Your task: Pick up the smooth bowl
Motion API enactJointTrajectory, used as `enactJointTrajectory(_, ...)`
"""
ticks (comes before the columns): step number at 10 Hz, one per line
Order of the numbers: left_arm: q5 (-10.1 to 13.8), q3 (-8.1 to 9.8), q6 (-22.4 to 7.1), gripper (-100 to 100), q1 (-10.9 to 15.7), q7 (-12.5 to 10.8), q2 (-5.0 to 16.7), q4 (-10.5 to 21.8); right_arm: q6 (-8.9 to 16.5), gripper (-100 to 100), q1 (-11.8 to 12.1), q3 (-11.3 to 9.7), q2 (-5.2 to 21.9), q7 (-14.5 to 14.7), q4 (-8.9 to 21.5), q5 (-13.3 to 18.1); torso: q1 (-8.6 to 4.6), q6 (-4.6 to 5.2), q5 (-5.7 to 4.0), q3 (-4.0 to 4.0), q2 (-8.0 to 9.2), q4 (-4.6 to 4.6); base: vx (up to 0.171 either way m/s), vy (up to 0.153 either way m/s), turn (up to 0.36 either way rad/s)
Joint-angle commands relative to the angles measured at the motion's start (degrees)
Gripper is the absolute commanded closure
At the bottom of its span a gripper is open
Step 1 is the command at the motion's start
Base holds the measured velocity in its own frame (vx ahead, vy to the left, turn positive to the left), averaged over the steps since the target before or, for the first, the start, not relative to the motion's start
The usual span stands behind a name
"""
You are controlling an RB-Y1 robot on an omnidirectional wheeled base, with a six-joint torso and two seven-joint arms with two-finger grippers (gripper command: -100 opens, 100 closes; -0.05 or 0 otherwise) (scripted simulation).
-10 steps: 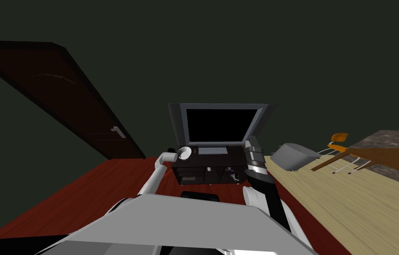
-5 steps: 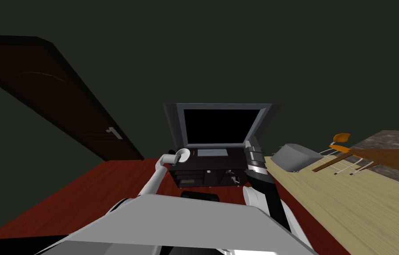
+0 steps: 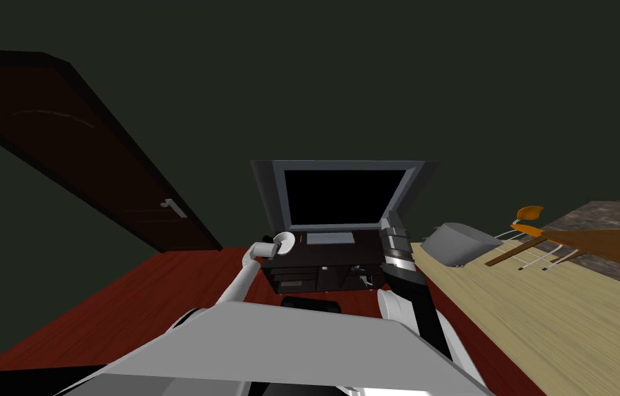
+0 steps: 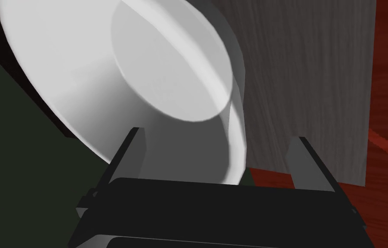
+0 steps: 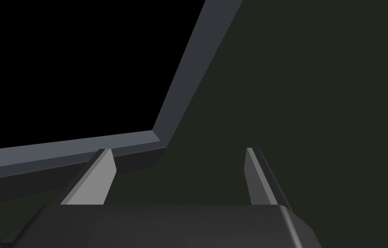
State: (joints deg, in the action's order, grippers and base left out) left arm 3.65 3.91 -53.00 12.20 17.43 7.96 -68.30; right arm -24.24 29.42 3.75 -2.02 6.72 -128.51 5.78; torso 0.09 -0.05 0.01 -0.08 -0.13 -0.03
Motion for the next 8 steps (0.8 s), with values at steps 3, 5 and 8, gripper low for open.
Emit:
enactJointTrajectory(3, -0.01, -0.01, 0.21, 100, 0.01, -0.04, 0.0, 0.11, 0.0, 0, 0.0, 0.0, 0.0, 0.0, 0.0, 0.0, -0.06, 0.0, -0.01, 0.06, 0.11, 0.02, 0.006, 0.003, -0.001)
enactJointTrajectory(5, -0.01, 0.0, 0.18, 100, 0.0, -0.06, -0.01, 0.13, 0.0, 0, 0.0, 0.0, 0.0, 0.0, 0.0, 0.0, -0.08, 0.01, -0.02, 0.08, 0.14, 0.04, 0.0, 0.0, 0.0)
enactJointTrajectory(8, 0.23, 0.22, -1.74, 100, 0.06, 0.33, 0.15, -1.73, 0.0, 0, 0.0, 0.0, 0.0, 0.0, 0.0, 0.0, -0.1, 0.01, -0.05, 0.13, 0.18, 0.08, -0.01, -0.004, 0.009)
